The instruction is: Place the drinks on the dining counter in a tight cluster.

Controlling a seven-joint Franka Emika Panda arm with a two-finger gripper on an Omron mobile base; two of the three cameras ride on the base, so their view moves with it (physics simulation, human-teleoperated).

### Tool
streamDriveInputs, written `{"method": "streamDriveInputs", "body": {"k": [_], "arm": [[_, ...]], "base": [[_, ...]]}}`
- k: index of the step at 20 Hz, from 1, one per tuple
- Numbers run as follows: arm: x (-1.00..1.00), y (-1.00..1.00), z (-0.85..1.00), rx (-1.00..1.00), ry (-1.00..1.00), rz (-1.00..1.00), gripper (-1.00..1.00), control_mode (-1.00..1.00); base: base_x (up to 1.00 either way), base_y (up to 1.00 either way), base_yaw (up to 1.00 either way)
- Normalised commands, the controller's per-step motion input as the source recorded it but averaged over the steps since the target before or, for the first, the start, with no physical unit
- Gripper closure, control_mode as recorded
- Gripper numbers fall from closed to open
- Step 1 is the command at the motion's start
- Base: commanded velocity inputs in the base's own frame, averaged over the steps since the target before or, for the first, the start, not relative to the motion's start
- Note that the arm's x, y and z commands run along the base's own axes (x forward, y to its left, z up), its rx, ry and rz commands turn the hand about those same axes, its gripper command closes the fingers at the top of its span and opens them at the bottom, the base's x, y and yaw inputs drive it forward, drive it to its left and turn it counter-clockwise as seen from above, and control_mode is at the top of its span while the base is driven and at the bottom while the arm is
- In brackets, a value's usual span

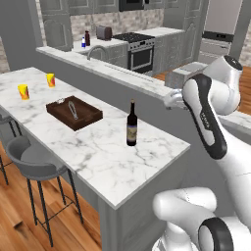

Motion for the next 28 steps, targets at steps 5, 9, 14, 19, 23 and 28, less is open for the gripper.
{"method": "streamDriveInputs", "body": {"k": [5,9,14,19,23,28], "arm": [[-0.81,-0.04,0.0,0.0,-0.03,0.0,-1.0,-1.0],[-0.29,0.0,0.08,0.0,0.0,0.0,-1.0,-1.0],[-0.18,0.0,0.39,0.0,0.02,0.0,-1.0,-1.0],[-0.1,-0.01,0.29,0.0,0.02,0.0,-1.0,-1.0],[0.0,0.0,0.0,0.0,0.0,0.0,-1.0,-1.0],[-0.03,0.0,0.0,0.0,0.0,0.0,-1.0,-1.0]], "base": [[0.0,0.0,0.0],[0.0,0.0,0.0],[0.0,0.0,0.0],[0.0,0.0,0.0],[0.0,0.0,0.0],[0.0,0.0,0.0]]}}
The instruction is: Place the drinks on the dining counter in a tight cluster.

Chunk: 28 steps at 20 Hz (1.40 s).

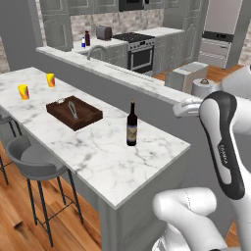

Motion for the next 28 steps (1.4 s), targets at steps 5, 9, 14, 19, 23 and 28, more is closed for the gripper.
{"method": "streamDriveInputs", "body": {"k": [5,9,14,19,23,28], "arm": [[-0.07,-0.03,0.0,0.0,0.0,-0.02,-1.0,1.0],[0.0,0.0,0.0,0.0,0.0,0.0,-1.0,1.0],[0.0,0.0,0.0,0.0,0.0,0.0,-1.0,1.0],[0.0,0.0,0.0,0.0,0.0,0.0,-1.0,1.0],[0.0,0.0,0.0,0.0,0.0,0.0,-1.0,1.0],[0.0,0.0,0.0,0.0,0.0,0.0,-1.0,1.0]], "base": [[-0.61,-0.27,-0.13],[-0.88,-0.52,-0.25],[-0.69,-0.85,-0.33],[-0.36,-1.0,-0.37],[0.07,-1.0,-0.37],[0.72,-0.98,-0.25]]}}
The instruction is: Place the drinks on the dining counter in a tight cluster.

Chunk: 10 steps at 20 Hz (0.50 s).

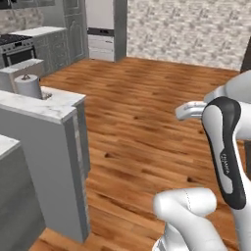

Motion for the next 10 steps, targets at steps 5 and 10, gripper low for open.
{"method": "streamDriveInputs", "body": {"k": [5,10], "arm": [[0.0,0.0,0.0,0.0,0.0,0.0,-1.0,1.0],[0.0,0.0,0.0,0.0,0.0,0.0,-1.0,1.0]], "base": [[1.0,-0.72,0.23],[1.0,-0.74,0.42]]}}
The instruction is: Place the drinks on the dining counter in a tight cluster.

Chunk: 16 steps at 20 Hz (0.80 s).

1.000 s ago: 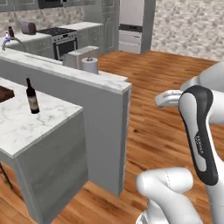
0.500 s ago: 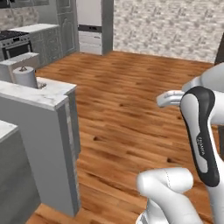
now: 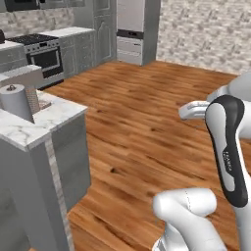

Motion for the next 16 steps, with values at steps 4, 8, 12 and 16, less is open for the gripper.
{"method": "streamDriveInputs", "body": {"k": [4,8,12,16], "arm": [[0.0,0.0,0.0,0.0,0.0,0.0,-1.0,1.0],[0.0,0.0,0.0,0.0,0.0,0.0,-1.0,1.0],[0.0,0.0,0.0,0.0,0.0,0.0,-1.0,1.0],[0.0,0.0,0.0,0.0,0.0,0.0,-1.0,1.0]], "base": [[1.0,-0.66,0.52],[1.0,-0.64,0.55],[1.0,-0.76,0.51],[1.0,-0.95,0.45]]}}
